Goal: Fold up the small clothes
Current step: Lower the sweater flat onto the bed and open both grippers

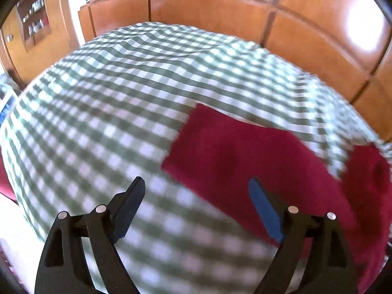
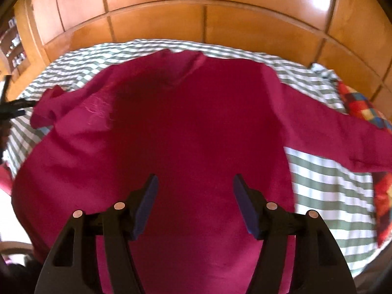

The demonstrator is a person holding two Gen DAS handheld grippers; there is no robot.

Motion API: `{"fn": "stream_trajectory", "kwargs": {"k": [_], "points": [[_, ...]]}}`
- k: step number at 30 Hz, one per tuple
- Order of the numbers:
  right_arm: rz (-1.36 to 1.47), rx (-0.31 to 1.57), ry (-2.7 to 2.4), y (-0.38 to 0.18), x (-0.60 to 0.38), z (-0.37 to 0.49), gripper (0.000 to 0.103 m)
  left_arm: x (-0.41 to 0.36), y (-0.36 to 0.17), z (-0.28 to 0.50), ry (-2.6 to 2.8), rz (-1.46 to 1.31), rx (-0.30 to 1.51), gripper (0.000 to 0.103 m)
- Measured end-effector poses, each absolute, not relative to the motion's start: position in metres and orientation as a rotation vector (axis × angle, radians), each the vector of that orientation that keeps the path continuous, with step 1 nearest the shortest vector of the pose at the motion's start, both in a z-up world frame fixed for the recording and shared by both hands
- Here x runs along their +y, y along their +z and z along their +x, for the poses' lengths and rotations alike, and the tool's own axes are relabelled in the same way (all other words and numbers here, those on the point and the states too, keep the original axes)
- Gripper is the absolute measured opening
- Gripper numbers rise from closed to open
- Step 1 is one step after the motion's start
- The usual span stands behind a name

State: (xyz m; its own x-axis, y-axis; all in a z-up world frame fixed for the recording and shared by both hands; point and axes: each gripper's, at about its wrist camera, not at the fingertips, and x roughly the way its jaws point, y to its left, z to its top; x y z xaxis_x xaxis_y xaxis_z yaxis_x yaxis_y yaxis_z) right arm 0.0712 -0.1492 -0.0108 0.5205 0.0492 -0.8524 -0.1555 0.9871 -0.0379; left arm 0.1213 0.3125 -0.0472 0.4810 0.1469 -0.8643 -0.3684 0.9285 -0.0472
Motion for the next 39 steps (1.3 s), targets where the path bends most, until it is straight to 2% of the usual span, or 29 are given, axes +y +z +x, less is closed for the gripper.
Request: {"fn": "stream_trajectory", "kwargs": {"k": [2,6,9,16,20,26,32,35,37,38,39], "points": [[-0.108,1.024,0.140,-0.015,-0.138,0.075,0.062,0.311,-0.059,0.140,0.307,-0.196,1.056,0.082],[-0.079,1.041,0.154,-0.025,-0.127,0.082,0.062,0.286,-0.062,0.158,0.216,-0.102,1.054,0.013],[-0.042,1.055,0.158,-0.034,-0.125,0.088,0.062,0.292,-0.038,0.159,0.282,-0.095,0.968,0.012],[-0.047,1.011,0.117,-0.050,-0.116,0.098,0.066,0.366,0.031,0.171,0.549,-0.171,0.779,0.012],[-0.104,0.970,0.085,-0.059,-0.101,0.105,0.067,0.387,0.046,0.188,0.652,-0.128,0.736,0.012],[-0.138,0.924,0.020,-0.068,-0.089,0.120,0.068,0.396,0.030,0.223,0.788,-0.017,0.770,0.012],[-0.130,0.915,0.016,-0.070,-0.092,0.123,0.069,0.409,-0.041,0.229,0.897,0.001,1.024,0.013],[-0.118,0.913,0.024,-0.070,-0.093,0.123,0.070,0.405,-0.048,0.210,0.913,-0.017,1.033,0.020],[-0.110,0.911,0.028,-0.070,-0.095,0.123,0.070,0.403,-0.038,0.199,0.942,-0.006,1.010,0.044],[-0.110,0.910,0.029,-0.070,-0.095,0.123,0.071,0.405,-0.030,0.193,0.952,-0.022,0.987,0.049],[-0.109,0.909,0.029,-0.070,-0.095,0.123,0.071,0.405,-0.020,0.186,0.954,-0.043,0.956,0.050]]}}
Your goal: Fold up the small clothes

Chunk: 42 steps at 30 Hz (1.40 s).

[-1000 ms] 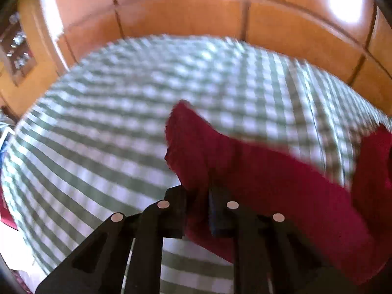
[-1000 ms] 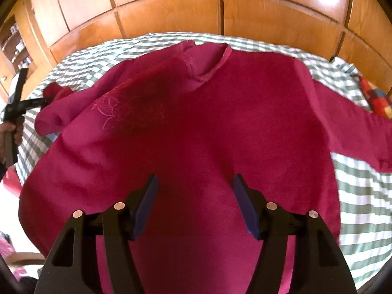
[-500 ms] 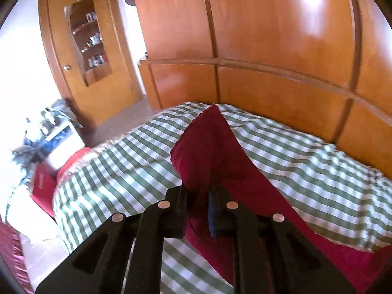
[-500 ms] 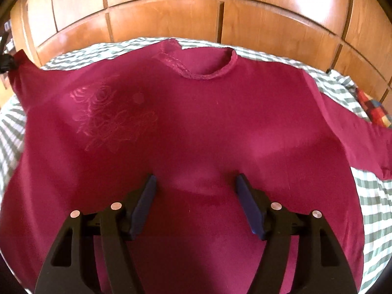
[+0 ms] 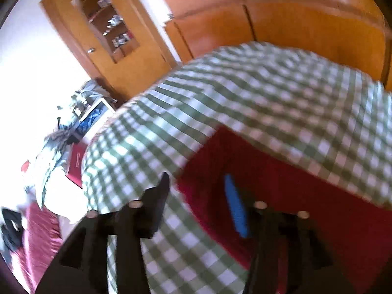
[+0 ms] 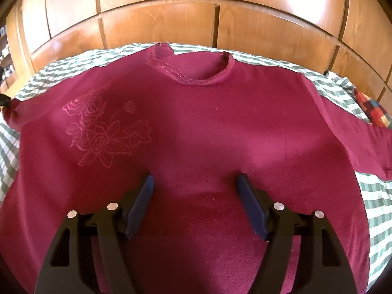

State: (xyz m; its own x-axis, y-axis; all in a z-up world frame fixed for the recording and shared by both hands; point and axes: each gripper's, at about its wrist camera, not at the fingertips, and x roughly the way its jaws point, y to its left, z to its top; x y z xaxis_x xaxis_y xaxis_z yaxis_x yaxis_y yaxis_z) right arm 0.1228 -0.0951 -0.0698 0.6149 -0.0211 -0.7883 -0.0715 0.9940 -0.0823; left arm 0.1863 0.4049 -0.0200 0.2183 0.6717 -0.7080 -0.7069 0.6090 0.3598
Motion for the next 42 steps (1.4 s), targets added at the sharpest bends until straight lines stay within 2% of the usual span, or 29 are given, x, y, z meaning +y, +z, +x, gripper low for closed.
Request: {"fn": "stream_trajectory", "kwargs": {"k": [3,7,14,19,22,23,25,27,34,39,42], "points": [[-0.107,0.906,0.030,-0.070,-0.095,0.122,0.071,0.398,0.011,0.170,0.883,-0.118,0.843,0.053],[-0.105,0.905,0.031,-0.070,-0.095,0.121,0.071,0.344,0.038,0.179,0.489,-0.167,0.751,0.060],[-0.095,0.904,0.030,-0.070,-0.096,0.121,0.071,0.137,0.027,0.247,-0.244,0.100,0.839,0.060],[-0.079,0.901,0.043,-0.070,-0.098,0.120,0.072,0.047,-0.007,0.290,-0.429,0.191,0.937,0.060],[-0.069,0.899,0.051,-0.070,-0.099,0.120,0.073,0.029,-0.023,0.297,-0.473,0.203,0.985,0.058],[-0.066,0.898,0.053,-0.070,-0.099,0.120,0.073,0.024,-0.032,0.299,-0.505,0.209,1.023,0.043],[-0.062,0.898,0.056,-0.070,-0.099,0.120,0.074,0.022,-0.042,0.297,-0.525,0.211,1.053,0.021],[-0.062,0.898,0.055,-0.070,-0.099,0.120,0.074,0.027,-0.045,0.288,-0.523,0.183,1.024,0.010],[-0.035,0.907,0.047,-0.064,-0.100,0.142,0.070,0.055,-0.034,0.298,-0.298,0.014,0.925,0.005],[-0.032,0.925,0.038,-0.067,-0.096,0.155,0.073,0.037,-0.045,0.315,-0.175,0.044,0.963,0.005],[0.005,0.931,0.078,-0.061,-0.106,0.150,0.073,0.051,-0.040,0.304,-0.114,-0.053,0.958,0.021]]}}
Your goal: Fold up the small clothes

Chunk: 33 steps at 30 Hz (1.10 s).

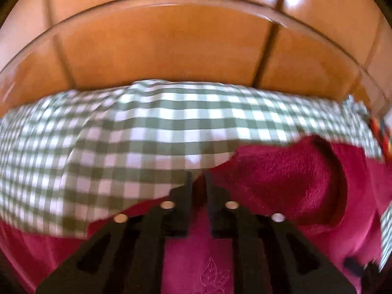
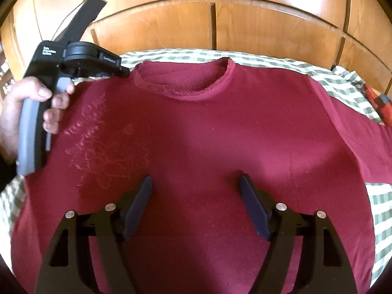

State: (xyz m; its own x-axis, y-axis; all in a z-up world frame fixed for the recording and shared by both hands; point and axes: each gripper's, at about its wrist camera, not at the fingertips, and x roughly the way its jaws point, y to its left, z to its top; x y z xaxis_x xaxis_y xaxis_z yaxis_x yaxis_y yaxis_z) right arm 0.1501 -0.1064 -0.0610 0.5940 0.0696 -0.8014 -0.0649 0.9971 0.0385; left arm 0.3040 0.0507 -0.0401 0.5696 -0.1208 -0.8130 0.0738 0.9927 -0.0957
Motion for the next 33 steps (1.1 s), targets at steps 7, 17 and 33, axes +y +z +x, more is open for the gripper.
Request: {"fn": "stream_trajectory", "kwargs": {"k": [7,17,33], "points": [[0.330,0.877,-0.034,-0.019,-0.237,0.106,0.058,0.071,-0.011,0.239,-0.015,-0.093,0.839,0.029],[0.623,0.701,-0.595,0.027,-0.491,0.034,0.048,0.022,-0.032,0.148,-0.143,0.045,0.838,0.059],[0.426,0.768,-0.926,0.048,-0.597,0.089,0.005,0.005,-0.057,0.158,-0.113,0.084,0.905,0.076]]}}
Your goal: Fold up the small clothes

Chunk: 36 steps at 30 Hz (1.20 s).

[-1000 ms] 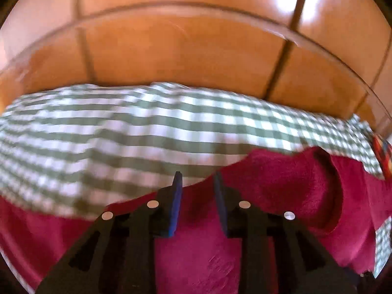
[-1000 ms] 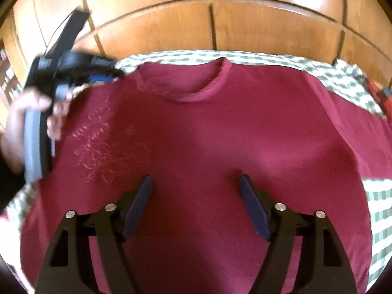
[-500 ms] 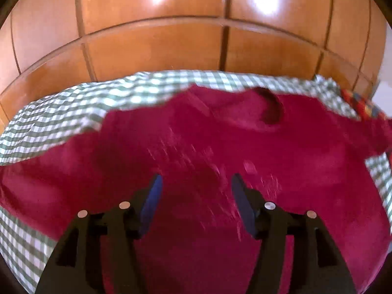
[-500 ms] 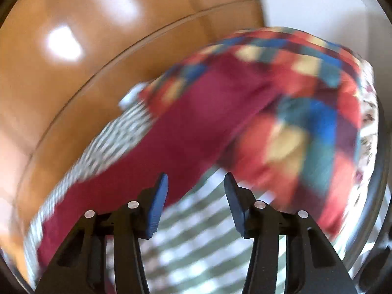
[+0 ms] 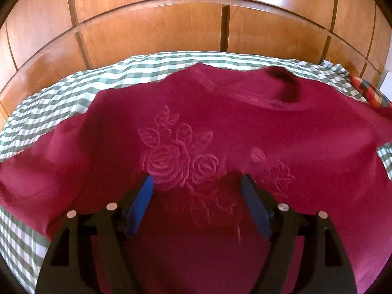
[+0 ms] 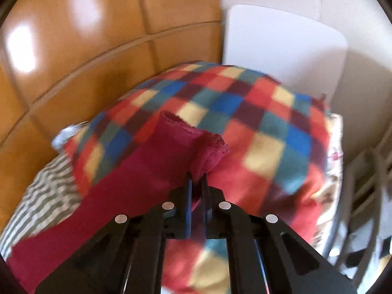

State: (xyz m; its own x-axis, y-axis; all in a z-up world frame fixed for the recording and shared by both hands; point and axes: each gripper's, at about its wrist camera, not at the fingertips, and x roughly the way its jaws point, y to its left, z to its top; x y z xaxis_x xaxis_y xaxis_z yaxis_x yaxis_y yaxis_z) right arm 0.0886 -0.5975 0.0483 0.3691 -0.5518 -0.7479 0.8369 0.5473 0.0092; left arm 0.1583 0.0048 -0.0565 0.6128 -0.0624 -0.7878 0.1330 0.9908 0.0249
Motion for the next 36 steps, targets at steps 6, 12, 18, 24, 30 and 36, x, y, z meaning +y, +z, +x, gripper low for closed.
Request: {"fn": "stream_trajectory", "kwargs": {"k": [6,12,18,24,30,36], "points": [[0.451,0.789,-0.847,0.039,-0.589,0.087,0.005,-0.002,-0.058,0.171,-0.111,0.106,0.904,0.081],[0.479,0.713,-0.719,0.054,-0.556,0.063,0.059,-0.004,-0.050,0.153,-0.140,0.104,0.925,0.075],[0.405,0.823,-0.400,0.037,-0.458,0.049,0.059,-0.005,-0.035,0.097,-0.187,0.135,0.868,0.073],[0.361,1.048,0.024,-0.023,-0.326,0.038,0.059,0.005,-0.033,0.058,-0.172,0.158,0.849,0.073],[0.262,1.146,0.100,-0.044,-0.272,0.004,0.009,0.026,-0.042,0.040,-0.153,0.134,0.883,0.074],[0.212,1.159,0.054,-0.046,-0.267,-0.013,0.008,0.052,-0.053,0.040,-0.162,0.088,0.916,0.084]]}}
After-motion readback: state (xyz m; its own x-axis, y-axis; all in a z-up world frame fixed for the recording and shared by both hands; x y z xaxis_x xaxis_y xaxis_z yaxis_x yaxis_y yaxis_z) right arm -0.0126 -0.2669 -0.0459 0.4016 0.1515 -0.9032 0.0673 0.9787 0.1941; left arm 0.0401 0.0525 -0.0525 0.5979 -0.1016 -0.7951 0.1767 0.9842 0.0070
